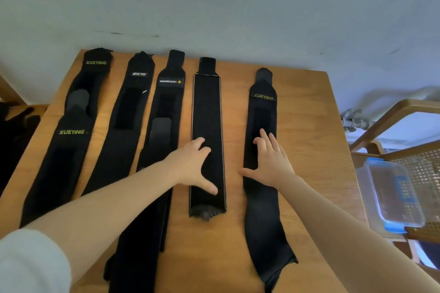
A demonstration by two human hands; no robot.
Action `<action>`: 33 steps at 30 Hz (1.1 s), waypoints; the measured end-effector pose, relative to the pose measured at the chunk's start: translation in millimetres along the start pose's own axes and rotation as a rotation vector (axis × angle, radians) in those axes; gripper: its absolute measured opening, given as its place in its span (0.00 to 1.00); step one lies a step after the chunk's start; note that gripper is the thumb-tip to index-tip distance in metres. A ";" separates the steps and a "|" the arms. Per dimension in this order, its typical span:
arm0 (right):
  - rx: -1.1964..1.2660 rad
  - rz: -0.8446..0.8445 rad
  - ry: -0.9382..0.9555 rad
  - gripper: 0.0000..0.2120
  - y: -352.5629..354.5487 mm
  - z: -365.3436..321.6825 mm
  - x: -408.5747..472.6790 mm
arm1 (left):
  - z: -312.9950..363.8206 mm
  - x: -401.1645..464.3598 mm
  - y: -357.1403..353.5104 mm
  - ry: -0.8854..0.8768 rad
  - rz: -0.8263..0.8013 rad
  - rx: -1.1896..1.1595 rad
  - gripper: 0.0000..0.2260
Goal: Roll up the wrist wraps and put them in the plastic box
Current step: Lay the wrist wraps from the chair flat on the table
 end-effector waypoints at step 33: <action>0.287 0.202 0.446 0.12 -0.5 -250.7 -20.0 | -166.1 -162.5 16.9 0.162 0.545 -0.238 0.25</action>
Point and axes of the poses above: each hand's wrist, its own x-axis towards the middle knuckle, its own y-axis out of the back of the hand, z = x × y, the point moved 2 cm from there along x, towards the middle knuckle, and after that the axes turned 15 degrees about z, right-handed, at the moved point
